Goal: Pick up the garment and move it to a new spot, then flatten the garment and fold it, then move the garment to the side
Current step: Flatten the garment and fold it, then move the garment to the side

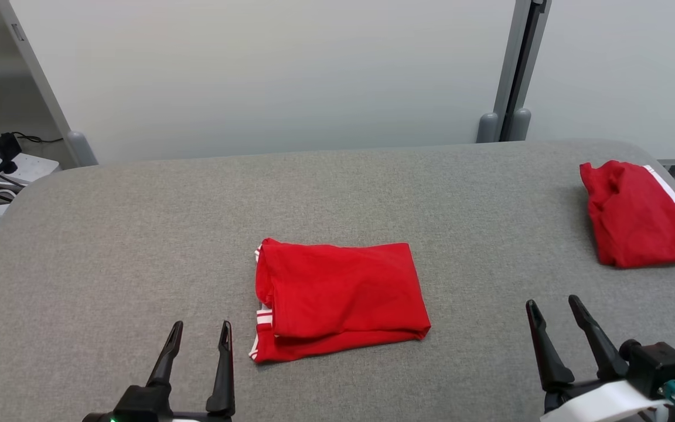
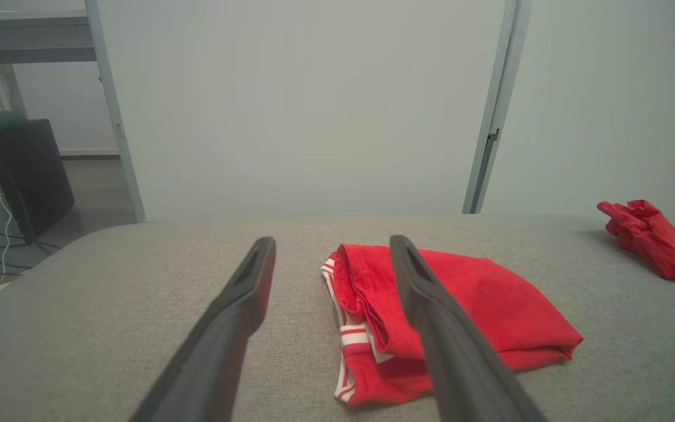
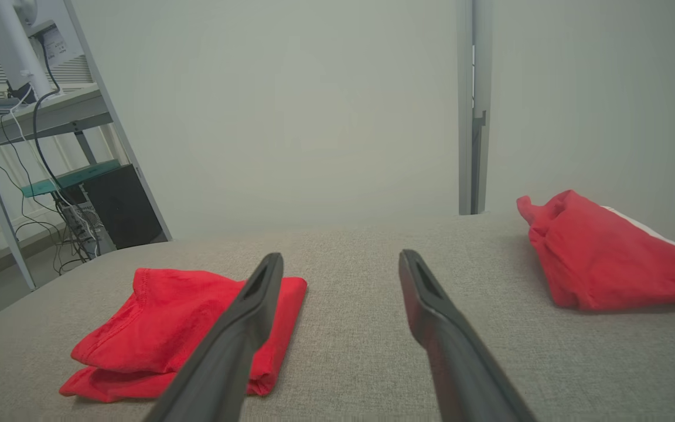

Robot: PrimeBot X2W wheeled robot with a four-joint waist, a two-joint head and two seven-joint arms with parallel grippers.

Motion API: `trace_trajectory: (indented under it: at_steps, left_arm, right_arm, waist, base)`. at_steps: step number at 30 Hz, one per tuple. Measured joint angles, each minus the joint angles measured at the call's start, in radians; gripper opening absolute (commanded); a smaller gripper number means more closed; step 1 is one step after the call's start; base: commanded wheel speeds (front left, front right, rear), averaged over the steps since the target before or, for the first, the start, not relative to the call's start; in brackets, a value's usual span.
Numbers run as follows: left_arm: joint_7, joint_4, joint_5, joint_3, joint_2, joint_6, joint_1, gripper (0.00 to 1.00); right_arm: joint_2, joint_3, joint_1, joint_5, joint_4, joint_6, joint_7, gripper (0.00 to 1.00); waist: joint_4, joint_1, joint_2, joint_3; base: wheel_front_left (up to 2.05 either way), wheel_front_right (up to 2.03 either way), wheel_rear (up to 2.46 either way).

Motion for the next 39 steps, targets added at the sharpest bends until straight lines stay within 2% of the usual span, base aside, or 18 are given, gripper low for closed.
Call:
trace_trajectory:
  at_steps: [26, 31, 39]
  left_arm:
    - [0.0, 0.006, 0.018, -0.012, 0.0, 0.0, 0.008, 1.0]
    - [0.0, 0.001, 0.018, -0.029, 0.0, 0.0, -0.006, 1.0]
    - [0.0, -0.002, 0.019, -0.069, 0.001, 0.0, -0.035, 1.0]
  right_arm:
    - [0.026, 0.01, 0.026, 0.013, -0.015, 0.0, 0.0, 1.0]
    - [0.021, 0.024, -0.003, 0.056, 0.059, 0.0, 0.0, 1.0]
    - [0.014, 0.051, -0.152, 0.125, 0.213, 0.0, 0.0, 1.0]
  waist:
    - [0.047, 0.0, 0.0, 0.013]
    - [0.074, 0.0, 0.0, 0.029]
    - [0.131, 0.0001, 0.0, 0.064]
  base:
    - [0.0, 0.0, 0.0]
    - [0.0, 0.0, 0.0]
    - [0.0, 0.0, 0.0]
